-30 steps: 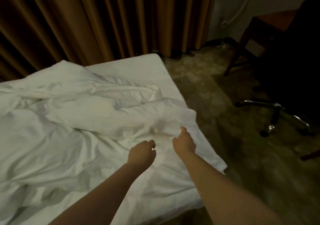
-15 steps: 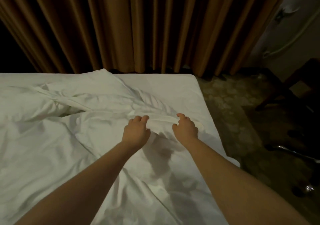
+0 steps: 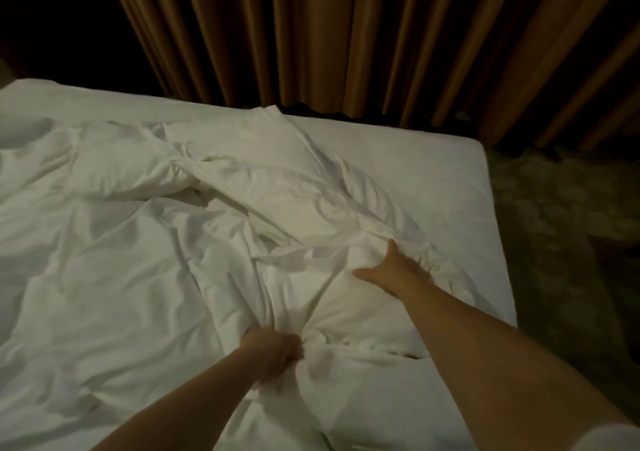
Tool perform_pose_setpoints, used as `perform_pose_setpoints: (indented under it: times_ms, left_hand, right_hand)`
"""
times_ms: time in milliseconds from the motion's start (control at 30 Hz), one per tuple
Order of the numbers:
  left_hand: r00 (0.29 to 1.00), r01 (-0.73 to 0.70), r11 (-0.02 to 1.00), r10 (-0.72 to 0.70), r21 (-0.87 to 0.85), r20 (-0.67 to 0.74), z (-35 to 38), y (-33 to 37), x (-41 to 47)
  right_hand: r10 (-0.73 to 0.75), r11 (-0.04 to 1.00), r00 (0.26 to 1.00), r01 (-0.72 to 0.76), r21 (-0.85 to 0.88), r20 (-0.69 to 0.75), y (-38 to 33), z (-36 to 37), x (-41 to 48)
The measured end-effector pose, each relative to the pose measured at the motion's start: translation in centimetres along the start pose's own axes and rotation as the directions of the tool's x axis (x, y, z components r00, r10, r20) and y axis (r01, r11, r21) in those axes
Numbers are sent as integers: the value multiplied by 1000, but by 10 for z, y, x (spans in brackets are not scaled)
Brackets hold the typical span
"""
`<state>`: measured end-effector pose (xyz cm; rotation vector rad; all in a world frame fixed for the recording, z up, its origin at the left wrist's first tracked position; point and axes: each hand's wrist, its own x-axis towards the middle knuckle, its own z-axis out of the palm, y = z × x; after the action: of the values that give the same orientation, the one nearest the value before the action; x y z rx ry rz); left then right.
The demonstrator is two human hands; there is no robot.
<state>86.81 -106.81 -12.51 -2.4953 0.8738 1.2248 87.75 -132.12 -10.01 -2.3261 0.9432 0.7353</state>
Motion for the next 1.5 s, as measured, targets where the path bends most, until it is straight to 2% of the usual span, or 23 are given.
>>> perform_pose_setpoints:
  times_ms: [33,100,200,233,300,333,367,400,467,567,633,733,833,900,1000,1067,1167,1267,1300,1400,1433,1500]
  left_hand:
    - [1000,-1,999,0,-36,-8,-5,-2,4]
    - [998,-20,994,14,-104,-59,-18,-4,13]
    - [945,-87,972,10,-220,-328,-49,4,26]
    - [898,-114,956,-18,-271,-440,-61,9,30]
    - [756,-223,892,-97,-394,-648,-90,18,38]
    - [688,-287,849,-140,-444,-712,-106,21,43]
    - [652,-328,811,-177,-484,-737,-120,21,50]
    - [659,-334,787,-199,-519,-725,-133,21,57]
    - [756,-235,815,-189,-530,-627,-146,16,73]
    - [900,-53,913,-132,-405,-416,-133,1,81]
    - [945,21,941,-129,-338,-300,-109,-11,78]
    - [951,57,966,-129,-251,-281,-81,-21,72]
    - [932,76,918,-205,-389,-300,-68,-32,75]
    - [926,40,874,-215,-484,-311,-60,-42,81]
    - [917,-41,738,-240,-673,-319,-59,-57,83]
    - [913,-37,644,-289,-764,-288,-62,-67,81]
    - [919,-18,496,-334,-868,-210,-64,-76,83]
    - [931,-55,354,-319,-934,-176,-74,-76,88]
    - [940,-89,262,-298,-961,-168,-81,-73,89]
    - [975,-180,-142,-154,-973,-158,-110,-60,80]
    - [982,-183,-207,-75,-961,-171,-121,-54,75]
    - [978,-198,-269,16,-943,-209,-141,-38,67]
  right_hand:
    - [15,1000,999,-13,-26,52,4,7,3]
    - [28,994,998,-23,-106,50,8,21,9]
    - [-52,992,998,54,-113,20,5,27,17]
    - [-87,991,994,92,-93,59,4,28,17]
    - [-135,989,983,142,-51,127,6,32,15]
    - [-140,989,980,145,-21,139,9,35,11]
    - [-145,989,982,145,2,125,12,35,5]
    - [-149,989,984,149,8,100,15,35,0]
    - [-141,989,990,142,-43,32,16,28,-9]
    - [-161,986,978,154,-59,-132,8,13,-11]
    - [-198,980,957,194,-42,-212,-5,6,-11]
    - [-258,965,931,237,-110,-260,-32,3,-6]
    - [-289,953,929,254,-167,-234,-68,9,9]
    - [-263,953,947,226,-204,-183,-95,17,23]
    - [-223,932,963,166,-323,-149,-123,31,46]
    - [-203,919,966,132,-371,-158,-127,35,61]
    - [-208,957,968,172,-233,-138,-126,33,71]
    - [-288,936,955,267,-228,-66,-128,18,59]
    - [-309,938,949,292,-189,-63,-128,11,52]
    - [-369,929,923,370,-8,-111,-128,-9,21]
    - [-381,921,916,388,32,-127,-129,-14,10]
    - [-399,907,905,413,78,-150,-129,-17,-7]
